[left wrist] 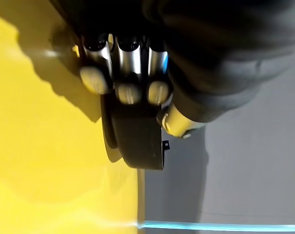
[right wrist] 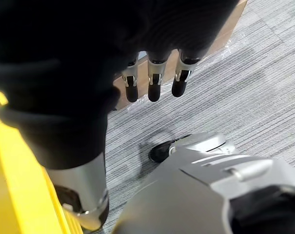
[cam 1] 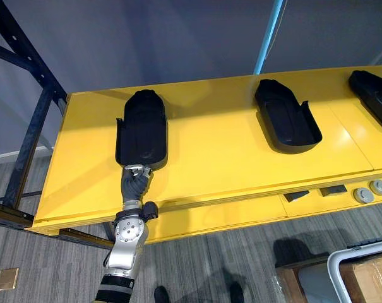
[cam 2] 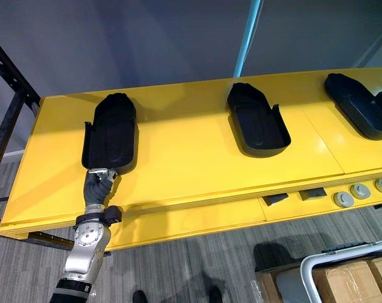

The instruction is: Walk over and take plastic housings, then place them on the shelf

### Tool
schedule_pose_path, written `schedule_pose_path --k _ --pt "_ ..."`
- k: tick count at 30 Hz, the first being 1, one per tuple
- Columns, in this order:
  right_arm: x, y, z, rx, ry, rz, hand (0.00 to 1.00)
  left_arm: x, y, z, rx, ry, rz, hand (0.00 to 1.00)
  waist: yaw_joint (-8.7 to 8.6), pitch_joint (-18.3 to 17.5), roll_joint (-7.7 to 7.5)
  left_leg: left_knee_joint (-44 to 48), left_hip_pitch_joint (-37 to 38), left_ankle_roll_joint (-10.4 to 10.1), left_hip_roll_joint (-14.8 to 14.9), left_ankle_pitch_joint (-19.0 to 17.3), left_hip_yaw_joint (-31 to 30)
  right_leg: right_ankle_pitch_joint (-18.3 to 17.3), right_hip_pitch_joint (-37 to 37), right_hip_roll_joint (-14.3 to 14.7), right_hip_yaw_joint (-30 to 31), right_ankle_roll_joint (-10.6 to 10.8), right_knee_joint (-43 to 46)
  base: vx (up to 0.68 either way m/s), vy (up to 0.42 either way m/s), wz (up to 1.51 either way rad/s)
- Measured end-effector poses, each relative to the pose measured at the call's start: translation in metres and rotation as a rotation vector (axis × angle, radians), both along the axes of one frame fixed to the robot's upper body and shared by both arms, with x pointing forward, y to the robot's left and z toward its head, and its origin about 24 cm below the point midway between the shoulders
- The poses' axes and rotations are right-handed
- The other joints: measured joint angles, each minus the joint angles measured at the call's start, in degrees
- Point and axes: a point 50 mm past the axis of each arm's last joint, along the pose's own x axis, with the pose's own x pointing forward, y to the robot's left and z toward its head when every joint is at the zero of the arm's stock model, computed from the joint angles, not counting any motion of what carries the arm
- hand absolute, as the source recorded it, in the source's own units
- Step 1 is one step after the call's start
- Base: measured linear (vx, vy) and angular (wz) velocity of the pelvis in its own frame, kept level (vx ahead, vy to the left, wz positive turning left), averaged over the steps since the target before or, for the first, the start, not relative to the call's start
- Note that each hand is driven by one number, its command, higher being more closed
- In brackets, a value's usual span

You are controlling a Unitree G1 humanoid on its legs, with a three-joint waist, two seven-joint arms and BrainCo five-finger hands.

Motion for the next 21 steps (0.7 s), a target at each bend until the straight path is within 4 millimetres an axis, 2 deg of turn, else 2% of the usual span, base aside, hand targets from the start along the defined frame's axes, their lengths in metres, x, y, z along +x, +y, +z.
schedule_pose_path --k 2,4,5,6,7,8,9,10,12,13,15,16,18,19,20,21 --pt "-0.002 0.002 -0.001 0.005 0.008 -0.002 0.0 -0.023 -0.009 -0.004 -0.009 -0.009 -0.056 0.0 0.06 -0.42 -0.79 0.01 1.28 -0.44 0.35 -0.53 1.84 0.01 0.01 0.34 1.81 0.02 0.06 0.01 0.006 -0.47" --pt "-0.006 0.003 -0.003 0.012 0.019 -0.008 0.0 -0.048 -0.029 -0.007 -0.046 -0.017 -0.144 0.0 0.98 -0.89 -1.46 0.15 4.66 -1.17 1.21 -2.09 4.71 -0.08 1.1 1.39 5.1 0.03 0.47 0.02 -0.011 -0.67" --pt "-0.007 0.004 -0.003 0.014 0.023 -0.01 0.0 -0.052 -0.035 -0.007 -0.062 -0.022 -0.16 0.0 1.25 -1.07 -1.59 1.04 5.22 -1.68 1.52 -3.02 5.0 -0.22 1.47 1.65 6.15 0.0 0.65 0.01 -0.014 -0.67" --pt "-0.009 0.004 -0.004 0.017 0.028 -0.013 0.0 -0.059 -0.043 -0.006 -0.099 -0.037 -0.181 0.0 1.59 -1.39 -1.9 5.33 5.13 -2.48 2.04 -6.64 3.5 -0.98 1.73 2.12 7.66 -0.08 1.95 0.01 -0.012 -0.56" --pt "-0.009 0.004 -0.004 0.018 0.029 -0.018 0.0 -0.061 -0.046 -0.005 -0.114 -0.044 -0.183 0.0 2.0 -1.43 -1.94 8.35 4.94 -3.2 1.93 -9.45 0.33 -1.27 1.55 2.52 8.82 -0.24 2.7 0.03 -0.008 -1.02" --pt "-0.009 0.004 -0.003 0.016 0.025 -0.023 0.0 -0.067 -0.049 -0.005 -0.136 -0.053 -0.17 0.0 3.25 -2.04 -1.34 14.91 4.36 -1.77 1.68 -15.07 -7.27 -1.74 1.74 4.21 11.51 -0.47 4.16 0.08 0.009 -1.24" --pt "-0.009 0.002 -0.002 0.009 0.016 -0.025 0.0 -0.069 -0.054 -0.004 -0.145 -0.063 -0.173 0.0 3.74 -2.54 -0.53 20.77 3.72 -1.69 2.23 -19.05 -13.64 -2.25 1.81 6.24 13.96 -0.51 5.66 0.07 0.041 -1.3" --pt "-0.007 0.002 -0.001 0.006 0.008 -0.022 0.0 -0.069 -0.056 -0.003 -0.149 -0.069 -0.177 0.0 3.98 -2.75 -0.35 23.36 3.43 -1.64 2.29 -20.44 -16.6 -2.58 1.51 6.98 15.23 -0.49 6.71 0.02 0.084 -1.25" --pt "0.001 0.001 0.004 -0.008 -0.035 -0.005 0.0 -0.071 -0.062 -0.002 -0.175 -0.079 -0.18 0.0 5.07 -4.46 0.34 31.83 2.36 -1.99 1.14 -25.85 -28.3 -4.66 -2.24 10.26 21.58 0.06 12.77 -0.08 0.139 -1.41" --pt "0.003 0.002 0.005 -0.007 -0.04 -0.002 0.0 -0.072 -0.063 -0.003 -0.173 -0.078 -0.176 0.0 5.13 -4.81 0.3 33.37 2.49 -1.89 0.44 -27.11 -30.63 -5.53 -3.36 11.06 23.32 0.21 14.33 -0.11 0.18 -1.44" --pt "0.006 0.005 0.007 0.003 -0.069 -0.007 0.0 -0.073 -0.067 -0.003 -0.169 -0.074 -0.178 0.0 5.12 -5.34 0.07 37.06 3.05 -1.18 -2.65 -31.21 -35.66 -7.2 -6.86 12.75 28.32 1.85 19.66 -0.13 0.233 -1.38" --pt "0.008 0.006 0.008 0.016 -0.084 -0.031 0.0 -0.072 -0.068 -0.004 -0.149 -0.073 -0.174 0.0 4.93 -5.5 0.17 37.5 3.51 0.4 -4.33 -33.99 -35.95 -7.1 -8.55 13.12 31.85 2.93 20.91 -0.15 0.281 -1.24" --pt "0.012 0.01 0.012 0.02 -0.118 -0.037 0.0 -0.071 -0.068 -0.002 -0.129 -0.081 -0.159 0.0 4.87 -5.24 -0.65 37.86 4.28 3.1 -7.06 -36.65 -34.84 -5.41 -10.1 12.75 36.58 4.76 20.21 -0.23 0.355 -1.44" --pt "0.014 0.015 0.014 0.032 -0.143 -0.044 0.0 -0.068 -0.063 -0.007 -0.104 -0.06 -0.127 0.0 5.04 -5.03 -1.01 39.01 4.11 4.68 -8.36 -37.02 -30.82 -1.56 -11.45 12.66 37.56 3.68 18.95 -0.27 0.347 -1.86" --pt "0.015 0.019 0.015 0.042 -0.153 -0.05 0.0 -0.067 -0.058 -0.01 -0.097 -0.045 -0.1 0.0 5.52 -5.07 -1.04 38.97 4.19 5.34 -8.38 -36.82 -27.84 1.67 -12.63 12.78 35.42 2.16 18.01 -0.32 0.347 -2.65" --pt "0.016 0.018 0.016 0.04 -0.166 -0.063 0.0 -0.065 -0.052 -0.014 -0.09 -0.019 -0.069 0.0 6.88 -5.24 -0.96 36.92 4.15 7.46 -7.05 -35.21 -20.8 11.22 -12.92 10.91 26.89 -1.89 9.81 -0.32 0.266 -3.03"
